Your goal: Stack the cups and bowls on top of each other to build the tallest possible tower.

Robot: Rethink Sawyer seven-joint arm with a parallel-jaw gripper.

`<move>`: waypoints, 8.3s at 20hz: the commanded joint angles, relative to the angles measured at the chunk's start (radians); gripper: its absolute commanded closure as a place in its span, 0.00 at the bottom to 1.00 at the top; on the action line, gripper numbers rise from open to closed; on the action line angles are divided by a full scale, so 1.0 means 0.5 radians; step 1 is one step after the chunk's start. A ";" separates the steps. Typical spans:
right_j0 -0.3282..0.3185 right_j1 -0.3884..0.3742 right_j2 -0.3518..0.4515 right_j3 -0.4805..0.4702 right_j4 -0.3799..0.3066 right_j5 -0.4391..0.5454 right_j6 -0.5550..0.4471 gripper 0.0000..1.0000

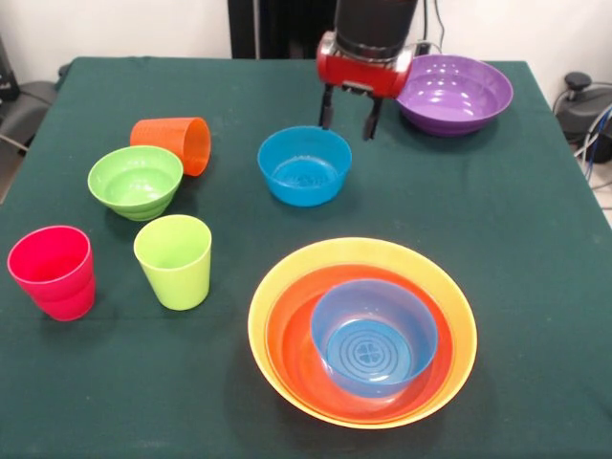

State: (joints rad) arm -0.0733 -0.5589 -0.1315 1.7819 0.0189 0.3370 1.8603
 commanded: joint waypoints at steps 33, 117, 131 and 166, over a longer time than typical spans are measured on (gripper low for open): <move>-0.293 -0.143 0.491 0.865 -0.051 -0.187 0.248 0.00; -0.468 -0.289 0.763 0.015 0.092 0.423 0.261 1.00; -0.433 -0.288 0.714 -0.528 0.170 1.040 0.345 1.00; -0.475 0.152 0.783 -1.404 0.258 1.365 0.112 1.00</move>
State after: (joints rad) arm -0.2909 -0.5467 0.1619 1.1494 0.1494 1.0013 1.9487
